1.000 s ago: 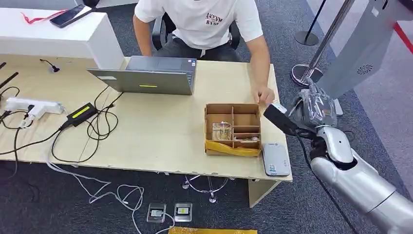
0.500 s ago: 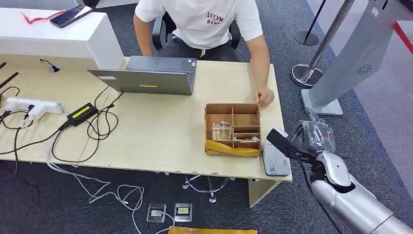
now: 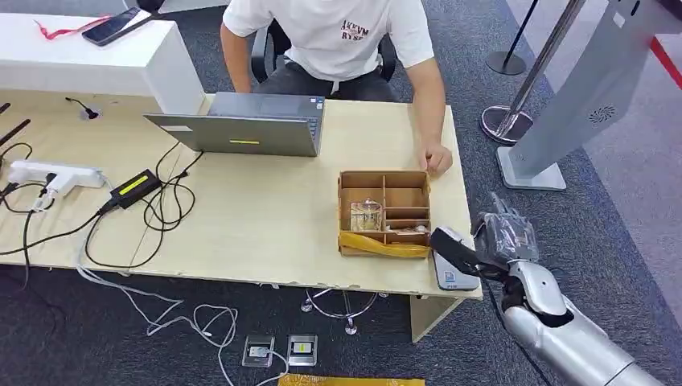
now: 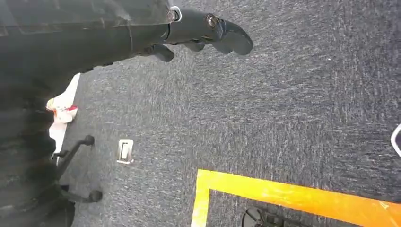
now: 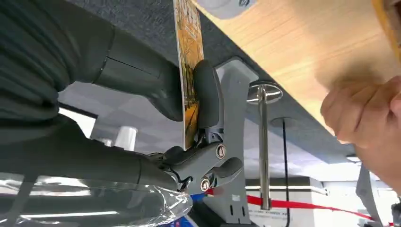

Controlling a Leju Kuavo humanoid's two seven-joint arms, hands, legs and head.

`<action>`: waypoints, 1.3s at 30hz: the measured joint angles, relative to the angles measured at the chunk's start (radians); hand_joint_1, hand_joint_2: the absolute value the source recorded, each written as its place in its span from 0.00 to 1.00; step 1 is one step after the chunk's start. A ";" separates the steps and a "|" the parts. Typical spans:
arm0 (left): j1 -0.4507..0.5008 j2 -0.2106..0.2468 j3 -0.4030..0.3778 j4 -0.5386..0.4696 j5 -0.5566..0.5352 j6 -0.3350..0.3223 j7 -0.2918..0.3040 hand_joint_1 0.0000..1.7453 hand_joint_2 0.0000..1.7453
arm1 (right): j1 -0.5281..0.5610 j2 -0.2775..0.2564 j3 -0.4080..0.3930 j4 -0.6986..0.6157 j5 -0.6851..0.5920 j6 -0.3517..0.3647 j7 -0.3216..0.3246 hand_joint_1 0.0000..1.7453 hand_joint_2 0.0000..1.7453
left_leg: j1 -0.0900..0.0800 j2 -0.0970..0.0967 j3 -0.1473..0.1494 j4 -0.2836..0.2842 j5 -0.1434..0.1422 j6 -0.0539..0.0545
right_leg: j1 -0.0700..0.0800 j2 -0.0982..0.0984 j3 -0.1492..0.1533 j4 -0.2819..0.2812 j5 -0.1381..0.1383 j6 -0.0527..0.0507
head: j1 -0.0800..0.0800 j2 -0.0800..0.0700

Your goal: Pass the card to the sensor for recognition and then transmit it.

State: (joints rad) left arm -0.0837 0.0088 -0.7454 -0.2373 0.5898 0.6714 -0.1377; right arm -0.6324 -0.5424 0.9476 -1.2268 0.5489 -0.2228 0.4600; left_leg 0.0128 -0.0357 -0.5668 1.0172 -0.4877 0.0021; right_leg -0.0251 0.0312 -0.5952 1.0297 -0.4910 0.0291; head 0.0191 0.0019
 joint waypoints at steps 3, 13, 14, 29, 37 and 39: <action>-0.001 0.000 0.000 0.000 -0.001 0.000 -0.001 0.00 1.00 | 0.006 0.015 0.000 0.014 -0.002 0.001 -0.007 1.00 1.00 | 0.000 0.000 0.000 0.000 0.000 0.000 | 0.000 0.000 0.000 0.000 0.000 0.000 | 0.000 0.000; 0.000 0.000 0.000 0.000 -0.007 0.000 -0.008 0.00 1.00 | 0.031 0.046 0.000 0.065 -0.024 -0.010 -0.024 1.00 1.00 | 0.000 0.000 0.000 0.000 0.000 0.000 | 0.000 0.000 0.000 0.000 0.000 0.000 | 0.000 0.000; -0.001 0.000 0.000 0.000 -0.007 0.000 -0.008 0.00 1.00 | 0.032 0.048 0.000 0.068 -0.026 -0.012 -0.028 1.00 1.00 | 0.000 0.000 0.000 0.000 0.000 0.000 | 0.000 0.000 0.000 0.000 0.000 0.000 | 0.000 0.000; 0.000 0.000 -0.002 -0.006 -0.007 0.000 -0.008 0.00 1.00 | 0.034 0.080 -0.005 0.132 -0.039 -0.038 -0.039 1.00 1.00 | 0.000 0.000 0.003 0.000 0.000 0.000 | 0.000 0.000 0.003 0.000 0.000 0.000 | 0.000 0.000; 0.002 0.000 -0.018 -0.011 -0.003 0.000 -0.008 0.00 1.00 | 0.035 0.082 -0.006 0.142 -0.008 -0.041 -0.035 1.00 1.00 | 0.000 0.001 0.003 0.000 0.000 0.000 | 0.000 0.000 0.003 0.000 0.000 0.000 | 0.001 0.000; 0.002 0.000 -0.019 -0.011 0.000 0.000 -0.010 0.00 1.00 | 0.023 0.080 -0.008 0.142 0.012 -0.043 -0.029 1.00 1.00 | 0.000 0.001 0.003 0.000 0.000 0.000 | 0.000 0.000 0.003 0.000 0.000 0.000 | 0.000 0.000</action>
State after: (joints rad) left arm -0.0820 0.0092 -0.7641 -0.2483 0.5902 0.6714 -0.1480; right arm -0.6091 -0.4619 0.9392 -1.0853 0.5610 -0.2659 0.4314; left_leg 0.0126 -0.0351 -0.5635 1.0172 -0.4877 0.0021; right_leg -0.0252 0.0315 -0.5920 1.0296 -0.4910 0.0290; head 0.0195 0.0019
